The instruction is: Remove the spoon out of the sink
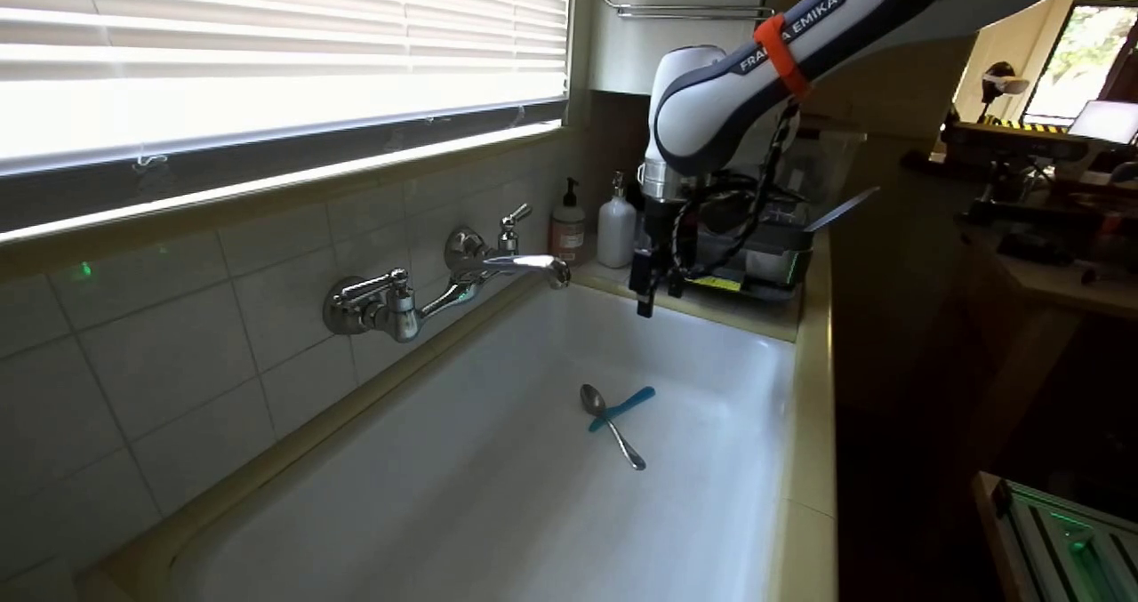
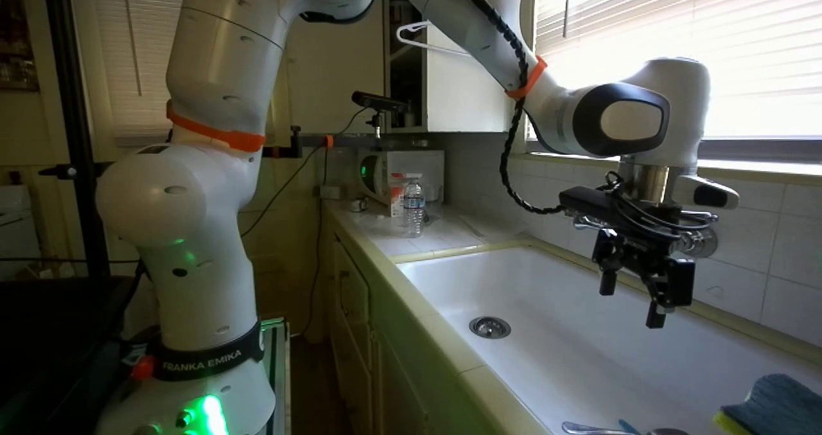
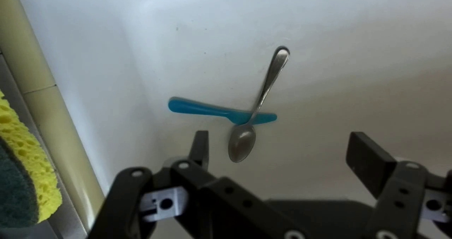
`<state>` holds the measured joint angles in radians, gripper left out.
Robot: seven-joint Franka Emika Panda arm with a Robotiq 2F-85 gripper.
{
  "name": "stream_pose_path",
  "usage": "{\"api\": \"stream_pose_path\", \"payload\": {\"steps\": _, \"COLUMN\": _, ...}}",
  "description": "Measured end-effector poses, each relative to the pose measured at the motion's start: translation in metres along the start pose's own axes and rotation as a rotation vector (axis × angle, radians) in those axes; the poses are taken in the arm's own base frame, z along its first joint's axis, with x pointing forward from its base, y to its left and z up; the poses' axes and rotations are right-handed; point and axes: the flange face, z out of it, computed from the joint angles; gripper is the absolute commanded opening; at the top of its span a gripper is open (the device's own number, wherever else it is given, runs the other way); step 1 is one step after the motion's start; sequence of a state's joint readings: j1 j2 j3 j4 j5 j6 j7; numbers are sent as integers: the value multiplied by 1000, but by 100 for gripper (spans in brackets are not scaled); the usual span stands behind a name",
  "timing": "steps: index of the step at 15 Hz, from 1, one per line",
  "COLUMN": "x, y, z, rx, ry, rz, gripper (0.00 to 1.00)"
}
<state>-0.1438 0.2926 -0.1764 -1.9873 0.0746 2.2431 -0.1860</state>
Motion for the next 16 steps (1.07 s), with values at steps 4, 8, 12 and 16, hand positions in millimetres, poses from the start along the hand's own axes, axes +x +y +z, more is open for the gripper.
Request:
{"api": "stream_pose_path", "payload": {"steps": 4, "x": 2, "y": 0, "z": -2, "rx": -23, "ry": 16, "rz": -5, "gripper": 100}}
{"api": "stream_pose_path", "payload": {"steps": 8, "x": 12, "y": 9, "z": 2, "rx": -133, "ry": 93, "rz": 29, "gripper": 100}}
{"api": "stream_pose_path", "payload": {"steps": 12, "x": 22, "y": 14, "z": 27, "rx": -161, "ry": 82, "rz": -2, "gripper": 100}}
{"api": "stream_pose_path", "payload": {"steps": 16, "x": 36, "y": 15, "z": 48, "rx": -141, "ry": 57, "rz": -134, "gripper": 100}}
